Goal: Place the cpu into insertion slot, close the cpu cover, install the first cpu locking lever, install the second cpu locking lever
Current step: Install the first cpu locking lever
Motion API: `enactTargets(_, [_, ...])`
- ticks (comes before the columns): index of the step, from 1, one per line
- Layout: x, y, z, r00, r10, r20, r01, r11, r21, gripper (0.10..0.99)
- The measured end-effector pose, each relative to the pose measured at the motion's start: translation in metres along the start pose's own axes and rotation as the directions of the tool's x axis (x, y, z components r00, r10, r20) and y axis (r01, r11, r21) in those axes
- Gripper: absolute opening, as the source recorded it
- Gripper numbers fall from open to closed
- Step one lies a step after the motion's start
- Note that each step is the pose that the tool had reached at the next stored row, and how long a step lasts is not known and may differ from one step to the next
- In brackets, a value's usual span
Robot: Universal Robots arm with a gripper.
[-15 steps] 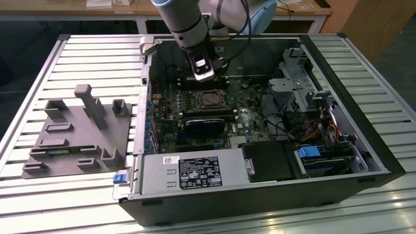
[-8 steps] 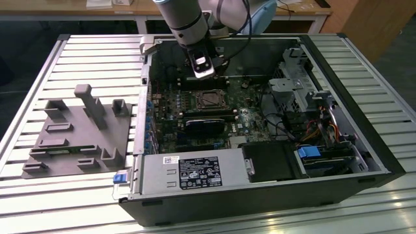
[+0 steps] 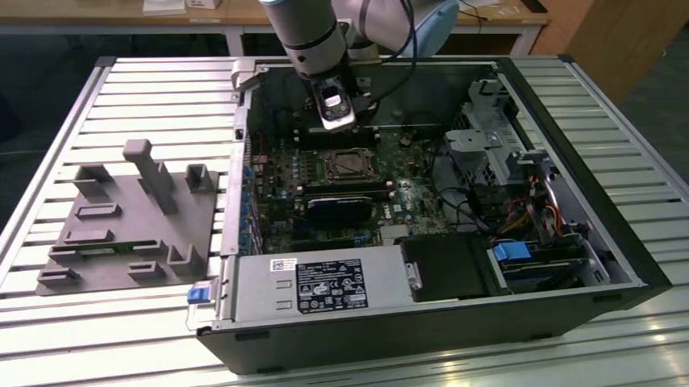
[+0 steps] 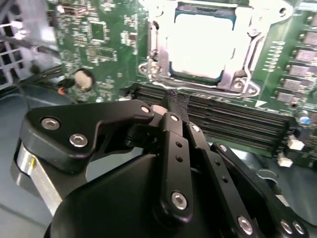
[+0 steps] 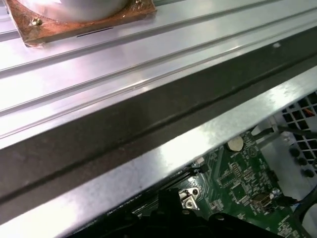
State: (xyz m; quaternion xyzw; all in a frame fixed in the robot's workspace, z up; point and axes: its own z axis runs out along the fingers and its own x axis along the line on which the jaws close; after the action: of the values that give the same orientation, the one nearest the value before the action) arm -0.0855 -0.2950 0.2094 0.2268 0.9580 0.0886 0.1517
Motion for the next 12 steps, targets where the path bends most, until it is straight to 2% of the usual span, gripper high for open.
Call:
enactTargets(3, [-0.002,0.0009,0.0012,0.9994,0.002,-0.0337,-0.001,0.9997,0.026,0.106])
enactTargets(5, [-0.0032,0.0015,0.002,0.9986,0.003,-0.0529,0.0,0.999,0.044,0.106])
enactTargets(9, [-0.0054,0.0025,0.0031,0.9972,0.001,-0.0749,0.005,0.9968,0.08,0.106])
enactTargets(12, [-0.0066,0.0027,0.0039,0.9964,0.0,-0.0842,0.008,0.9952,0.097,0.106])
